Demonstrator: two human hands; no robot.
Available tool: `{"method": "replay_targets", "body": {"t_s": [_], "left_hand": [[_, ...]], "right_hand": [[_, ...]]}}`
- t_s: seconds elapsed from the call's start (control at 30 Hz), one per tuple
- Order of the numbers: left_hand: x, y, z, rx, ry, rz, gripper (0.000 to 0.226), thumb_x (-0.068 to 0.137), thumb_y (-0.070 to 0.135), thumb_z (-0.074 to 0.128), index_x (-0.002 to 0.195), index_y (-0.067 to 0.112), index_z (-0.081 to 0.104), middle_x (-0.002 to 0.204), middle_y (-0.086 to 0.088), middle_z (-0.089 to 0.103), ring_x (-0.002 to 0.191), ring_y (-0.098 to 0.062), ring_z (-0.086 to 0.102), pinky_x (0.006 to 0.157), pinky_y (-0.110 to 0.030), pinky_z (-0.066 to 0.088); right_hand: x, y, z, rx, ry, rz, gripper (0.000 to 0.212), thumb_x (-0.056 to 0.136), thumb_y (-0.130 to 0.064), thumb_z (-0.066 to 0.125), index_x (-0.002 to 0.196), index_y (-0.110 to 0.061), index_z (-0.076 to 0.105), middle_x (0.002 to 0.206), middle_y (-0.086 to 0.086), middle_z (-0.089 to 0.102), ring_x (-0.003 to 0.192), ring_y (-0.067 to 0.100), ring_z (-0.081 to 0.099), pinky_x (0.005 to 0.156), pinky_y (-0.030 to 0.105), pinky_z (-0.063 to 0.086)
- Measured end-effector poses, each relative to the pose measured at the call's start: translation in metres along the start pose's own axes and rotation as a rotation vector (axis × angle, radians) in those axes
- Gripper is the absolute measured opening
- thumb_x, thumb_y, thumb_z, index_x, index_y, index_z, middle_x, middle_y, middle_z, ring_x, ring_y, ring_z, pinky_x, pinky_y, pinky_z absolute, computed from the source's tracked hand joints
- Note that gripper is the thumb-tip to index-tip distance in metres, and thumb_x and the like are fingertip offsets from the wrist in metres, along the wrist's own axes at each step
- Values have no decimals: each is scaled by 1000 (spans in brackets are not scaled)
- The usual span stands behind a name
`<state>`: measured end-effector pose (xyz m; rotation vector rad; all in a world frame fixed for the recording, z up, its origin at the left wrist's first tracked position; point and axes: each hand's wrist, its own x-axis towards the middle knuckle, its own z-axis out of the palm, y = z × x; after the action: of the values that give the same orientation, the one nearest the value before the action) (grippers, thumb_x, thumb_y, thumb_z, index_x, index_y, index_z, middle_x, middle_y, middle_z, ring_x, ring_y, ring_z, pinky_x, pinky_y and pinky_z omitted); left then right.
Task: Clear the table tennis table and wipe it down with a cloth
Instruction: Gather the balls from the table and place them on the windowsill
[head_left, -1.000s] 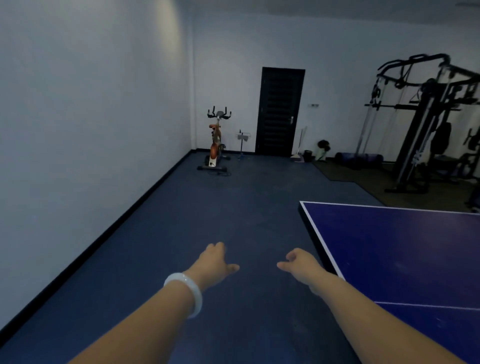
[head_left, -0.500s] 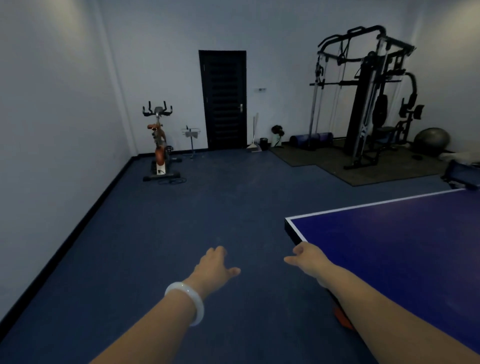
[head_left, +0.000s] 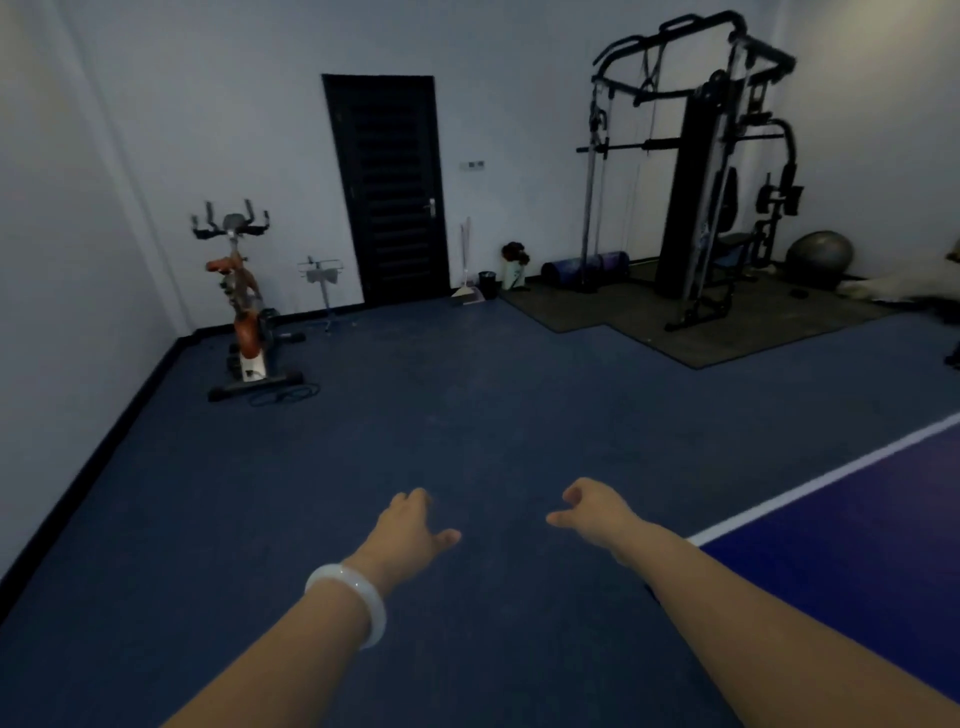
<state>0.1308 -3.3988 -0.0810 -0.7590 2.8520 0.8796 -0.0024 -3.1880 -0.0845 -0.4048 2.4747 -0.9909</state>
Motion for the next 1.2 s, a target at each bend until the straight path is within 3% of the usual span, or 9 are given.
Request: {"method": "replay_targets", "body": {"t_s": [0.17, 0.4, 0.6, 0.73, 0.83, 0.97, 1.1, 1.2], "left_hand": [[151, 18, -28, 44, -122, 129, 62, 90, 45, 64, 138, 16, 38, 137, -4, 39, 122, -20, 47, 101, -32, 42], [336, 115, -8, 42, -261, 361, 60, 90, 44, 63, 138, 17, 38, 138, -1, 38, 126, -18, 43, 104, -33, 41], [493, 222, 28, 74, -327, 472, 61, 91, 44, 63, 139, 17, 37, 139, -1, 37, 127, -18, 43, 105, -34, 41], [589, 297, 45, 123, -380, 507, 61, 90, 45, 63, 139, 17, 37, 138, -1, 38, 125, -18, 43, 104, -35, 42], [652, 350, 58, 107, -416, 538, 59, 91, 44, 62, 138, 17, 37, 137, 0, 37, 125, -18, 43, 104, -35, 41], [737, 420, 85, 133, -459, 606, 60, 91, 44, 62, 139, 18, 36, 139, 0, 37, 127, -18, 42, 105, -34, 41], [821, 494, 116, 118, -505, 691, 61, 91, 44, 62, 139, 18, 35, 139, 1, 35, 127, -17, 40, 102, -31, 41], [904, 563, 143, 108, -539, 759, 60, 91, 43, 63, 138, 19, 36, 139, 2, 35, 126, -16, 41, 99, -28, 40]], "right_hand": [[105, -26, -23, 38, 107, 138, 49, 90, -30, 69, 130, -11, 48, 130, 3, 51, 103, 14, 48, 86, 26, 43], [235, 5, -96, 95, 260, 317, 51, 88, -29, 71, 130, -11, 49, 129, 3, 52, 102, 13, 48, 87, 25, 43], [382, 49, -183, 166, 343, 391, 55, 87, -29, 72, 133, -10, 48, 134, 5, 51, 113, 18, 51, 89, 26, 43], [462, 68, -248, 210, 373, 431, 54, 88, -28, 71, 133, -11, 48, 134, 5, 50, 103, 14, 47, 87, 26, 42], [514, 82, -296, 223, 395, 461, 54, 89, -28, 70, 134, -10, 46, 135, 5, 50, 111, 17, 50, 89, 26, 42], [583, 109, -349, 225, 436, 492, 55, 88, -28, 71, 134, -10, 46, 134, 5, 50, 105, 15, 49, 89, 26, 43], [652, 140, -407, 167, 460, 564, 62, 88, -32, 71, 138, -8, 43, 138, 7, 49, 120, 22, 52, 96, 30, 45], [715, 166, -467, 175, 525, 625, 56, 87, -31, 72, 131, -7, 48, 133, 9, 53, 117, 23, 55, 96, 32, 47]]}}
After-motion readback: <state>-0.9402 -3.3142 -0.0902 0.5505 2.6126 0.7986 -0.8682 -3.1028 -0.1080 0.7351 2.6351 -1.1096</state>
